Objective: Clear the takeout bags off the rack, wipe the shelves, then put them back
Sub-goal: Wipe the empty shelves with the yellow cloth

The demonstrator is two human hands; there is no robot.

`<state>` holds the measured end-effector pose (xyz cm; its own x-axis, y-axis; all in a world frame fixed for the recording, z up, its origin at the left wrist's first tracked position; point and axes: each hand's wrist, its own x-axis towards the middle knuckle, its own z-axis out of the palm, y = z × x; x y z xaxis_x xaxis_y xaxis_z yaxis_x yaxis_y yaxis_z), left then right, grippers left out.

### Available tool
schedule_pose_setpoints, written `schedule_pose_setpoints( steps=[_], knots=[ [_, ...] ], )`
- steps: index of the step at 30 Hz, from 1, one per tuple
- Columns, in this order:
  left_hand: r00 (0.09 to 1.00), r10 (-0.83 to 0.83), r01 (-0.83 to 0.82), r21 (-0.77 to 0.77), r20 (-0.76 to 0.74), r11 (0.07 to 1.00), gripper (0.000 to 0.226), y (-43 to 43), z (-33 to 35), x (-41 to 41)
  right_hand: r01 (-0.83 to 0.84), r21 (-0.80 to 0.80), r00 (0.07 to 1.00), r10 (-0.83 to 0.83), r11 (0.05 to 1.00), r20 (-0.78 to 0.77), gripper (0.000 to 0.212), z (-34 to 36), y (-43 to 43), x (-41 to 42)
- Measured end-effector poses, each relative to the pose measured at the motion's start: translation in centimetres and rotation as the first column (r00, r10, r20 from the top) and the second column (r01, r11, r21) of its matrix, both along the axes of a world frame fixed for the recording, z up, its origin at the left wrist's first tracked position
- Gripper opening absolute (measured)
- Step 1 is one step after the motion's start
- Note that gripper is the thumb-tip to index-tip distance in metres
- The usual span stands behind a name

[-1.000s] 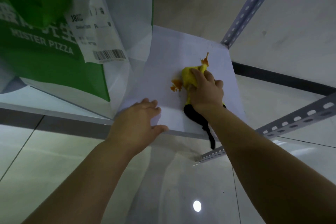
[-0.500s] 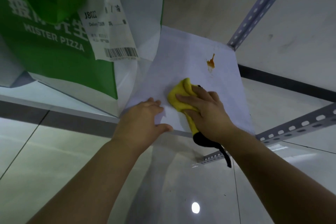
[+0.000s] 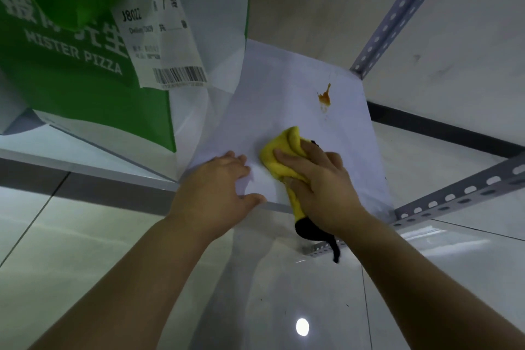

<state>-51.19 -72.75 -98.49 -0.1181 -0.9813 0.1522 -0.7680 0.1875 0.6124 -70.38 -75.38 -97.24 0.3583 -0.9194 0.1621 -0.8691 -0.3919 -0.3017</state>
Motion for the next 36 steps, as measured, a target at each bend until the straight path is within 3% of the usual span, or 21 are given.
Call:
schedule_pose_setpoints(
  steps=[4, 8, 14, 19, 25, 28, 33, 36],
  knots=[
    [0.998, 0.054, -0.053, -0.01, 0.035, 0.999, 0.049, -0.6, 0.9, -0.1, 0.229, 0.065, 0.973, -0.227, 0.971, -0.038, 0.044, -0.2, -1.8, -2.6],
    [0.998, 0.057, -0.054, -0.107, 0.025, 0.993, 0.033, -1.8, 0.9, -0.6, 0.512, 0.043, 0.858, -0.508, 0.858, -0.075, 0.049, -0.2, -5.7, -3.2],
    [0.998, 0.014, -0.005, -0.147, 0.058, 0.989, 0.028, -3.8, 0.1, -2.7, 0.712, 0.066, 0.702, -0.706, 0.699, -0.088, 0.059, 0.2, -11.0, -2.3],
    [0.998, 0.029, -0.025, -0.083, 0.051, 0.996, 0.028, -5.0, 0.1, -2.7, 0.707, 0.062, 0.706, -0.698, 0.705, -0.115, 0.051, 0.3, -14.8, -2.3],
    [0.996, 0.053, -0.048, -0.063, 0.075, 0.997, 0.036, -5.6, 0.1, -2.8, 0.71, 0.087, 0.705, -0.703, 0.699, -0.097, 0.069, 0.4, -19.2, -3.1],
    [0.998, 0.05, -0.047, -0.07, 0.044, 0.996, 0.035, -5.7, -0.1, -2.7, 0.721, 0.1, 0.693, -0.718, 0.686, -0.063, 0.062, 0.6, -21.1, -3.5],
    [0.998, 0.045, -0.041, -0.075, 0.05, 0.996, 0.033, -5.9, 0.0, -2.7, 0.626, 0.064, 0.779, -0.62, 0.777, -0.094, 0.041, 0.5, -23.1, -4.2],
    [0.996, 0.067, -0.063, -0.058, 0.062, 0.996, 0.037, -6.0, -0.2, -2.8, 0.528, 0.033, 0.845, -0.521, 0.849, -0.117, 0.042, 0.1, -22.5, -4.5]
  ],
)
